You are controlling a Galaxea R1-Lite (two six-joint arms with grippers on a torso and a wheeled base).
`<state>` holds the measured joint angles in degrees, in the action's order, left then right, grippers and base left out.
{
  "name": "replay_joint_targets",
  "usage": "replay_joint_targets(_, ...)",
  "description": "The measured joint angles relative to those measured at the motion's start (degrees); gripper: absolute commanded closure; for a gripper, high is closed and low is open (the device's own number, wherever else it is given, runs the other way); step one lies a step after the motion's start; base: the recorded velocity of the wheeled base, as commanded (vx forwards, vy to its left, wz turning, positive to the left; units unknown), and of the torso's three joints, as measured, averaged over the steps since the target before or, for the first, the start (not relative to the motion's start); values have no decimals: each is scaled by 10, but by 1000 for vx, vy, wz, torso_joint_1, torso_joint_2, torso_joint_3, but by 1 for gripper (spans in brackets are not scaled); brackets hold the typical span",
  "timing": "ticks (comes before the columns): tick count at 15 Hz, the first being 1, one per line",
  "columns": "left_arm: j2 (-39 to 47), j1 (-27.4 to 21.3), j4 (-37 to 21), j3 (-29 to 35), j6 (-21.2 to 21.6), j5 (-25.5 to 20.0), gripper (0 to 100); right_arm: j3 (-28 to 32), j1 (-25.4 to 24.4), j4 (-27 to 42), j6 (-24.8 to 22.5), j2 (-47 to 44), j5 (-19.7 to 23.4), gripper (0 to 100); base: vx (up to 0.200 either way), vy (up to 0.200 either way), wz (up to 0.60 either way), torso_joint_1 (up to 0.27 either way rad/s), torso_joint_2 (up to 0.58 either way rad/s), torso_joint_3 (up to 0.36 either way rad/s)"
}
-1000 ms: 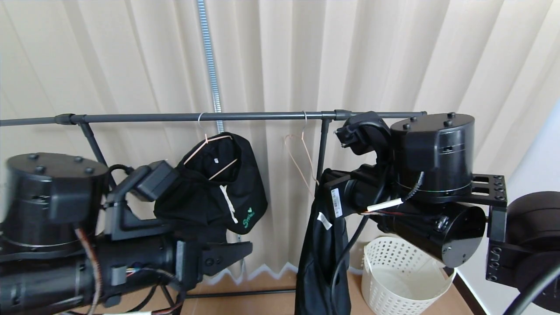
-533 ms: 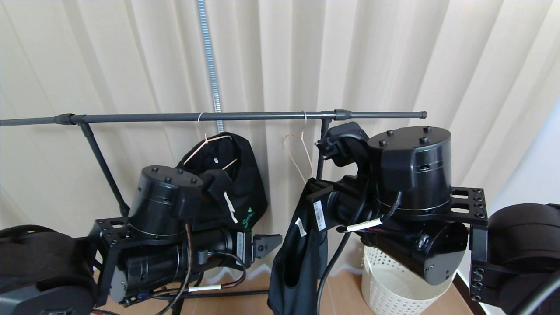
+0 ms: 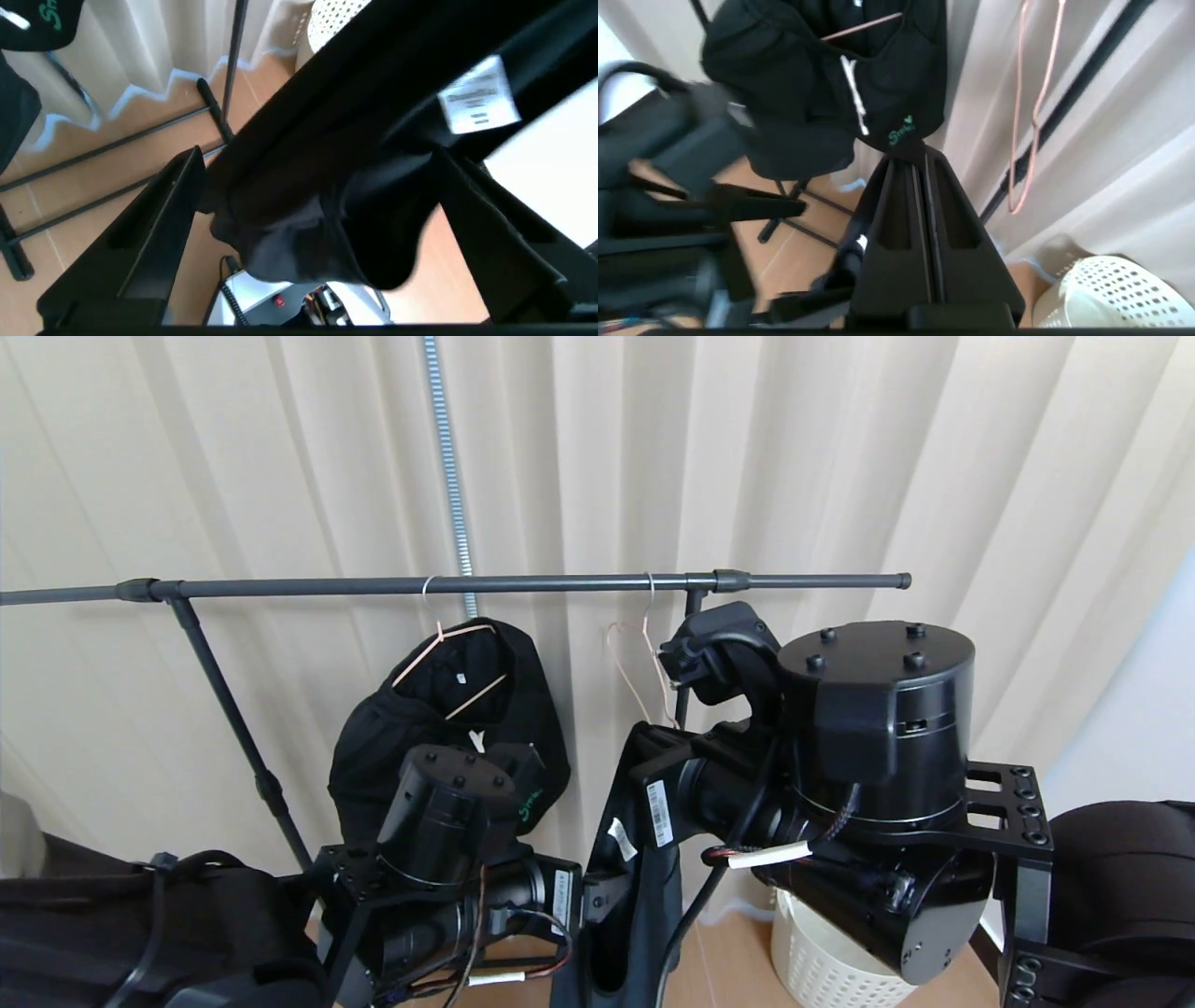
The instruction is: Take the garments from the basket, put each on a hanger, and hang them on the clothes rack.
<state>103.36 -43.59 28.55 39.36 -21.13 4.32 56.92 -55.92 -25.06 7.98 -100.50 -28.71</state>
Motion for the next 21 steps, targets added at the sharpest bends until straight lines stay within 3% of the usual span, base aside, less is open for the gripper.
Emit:
replay_joint_targets(5, 54, -7, 53, 2, 2, 40, 0, -10, -10, -5, 0, 2, -2, 100, 0, 0, 0, 0, 0, 0)
replay_joint_targets(18, 74, -3, 79, -25, 20, 76, 0, -18, -6, -33, -2, 5, -28, 100, 0, 0, 0, 0, 0, 0)
replay_joint_targets(19, 74, -3, 80, -26, 21, 76, 100, -18, -6, -33, -2, 5, -29, 100, 0, 0, 0, 0, 0, 0)
replay_joint_targets(21, 74, -3, 80, -29, 21, 77, 100, -17, -3, -33, -2, 5, -30, 100, 0, 0, 0, 0, 0, 0)
